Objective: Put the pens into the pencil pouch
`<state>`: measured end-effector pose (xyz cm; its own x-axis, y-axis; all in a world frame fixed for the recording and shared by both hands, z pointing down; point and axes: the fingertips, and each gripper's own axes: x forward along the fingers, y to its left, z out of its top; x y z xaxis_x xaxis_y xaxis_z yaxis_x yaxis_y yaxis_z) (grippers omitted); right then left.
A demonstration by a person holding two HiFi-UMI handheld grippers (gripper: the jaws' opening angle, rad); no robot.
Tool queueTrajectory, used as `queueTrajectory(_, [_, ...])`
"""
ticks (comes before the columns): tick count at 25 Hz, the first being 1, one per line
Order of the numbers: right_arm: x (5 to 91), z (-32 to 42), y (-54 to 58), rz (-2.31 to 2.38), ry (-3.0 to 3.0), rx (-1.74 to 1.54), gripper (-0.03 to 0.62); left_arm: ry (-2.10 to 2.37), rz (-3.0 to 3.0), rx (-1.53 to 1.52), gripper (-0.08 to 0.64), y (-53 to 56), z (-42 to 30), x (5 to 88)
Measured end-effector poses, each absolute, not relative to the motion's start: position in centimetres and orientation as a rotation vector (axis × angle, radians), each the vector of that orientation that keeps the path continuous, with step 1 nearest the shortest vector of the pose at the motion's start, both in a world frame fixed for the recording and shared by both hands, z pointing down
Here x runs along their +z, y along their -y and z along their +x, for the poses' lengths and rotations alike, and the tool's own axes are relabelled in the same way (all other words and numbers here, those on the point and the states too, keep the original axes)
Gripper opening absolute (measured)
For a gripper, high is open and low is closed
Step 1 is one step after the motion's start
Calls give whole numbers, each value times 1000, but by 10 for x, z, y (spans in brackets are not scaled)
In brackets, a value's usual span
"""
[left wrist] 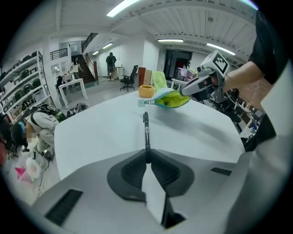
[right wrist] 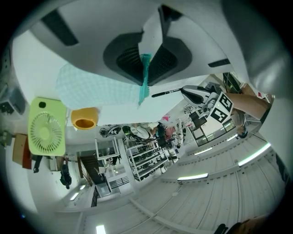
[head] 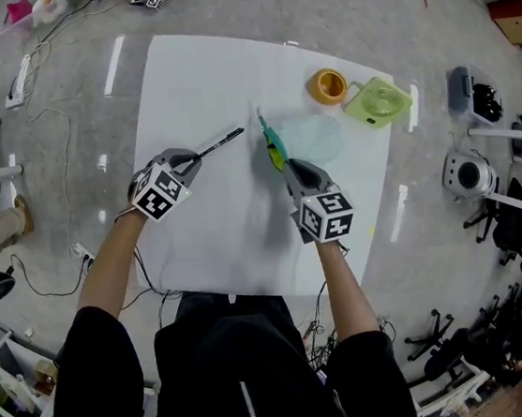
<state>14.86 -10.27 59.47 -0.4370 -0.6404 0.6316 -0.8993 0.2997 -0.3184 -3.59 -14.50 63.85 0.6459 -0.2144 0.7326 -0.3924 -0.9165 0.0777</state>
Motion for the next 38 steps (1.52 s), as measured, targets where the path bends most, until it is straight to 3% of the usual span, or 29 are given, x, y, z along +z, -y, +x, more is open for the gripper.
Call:
queueTrajectory(15, [594, 149, 104, 1391, 2194, 932, 44, 171, 2692, 1079, 48, 109, 5, 607])
queueTrajectory(38, [598, 147, 98, 1405, 2194, 985, 44, 77, 2648, 961, 48, 113, 83, 609])
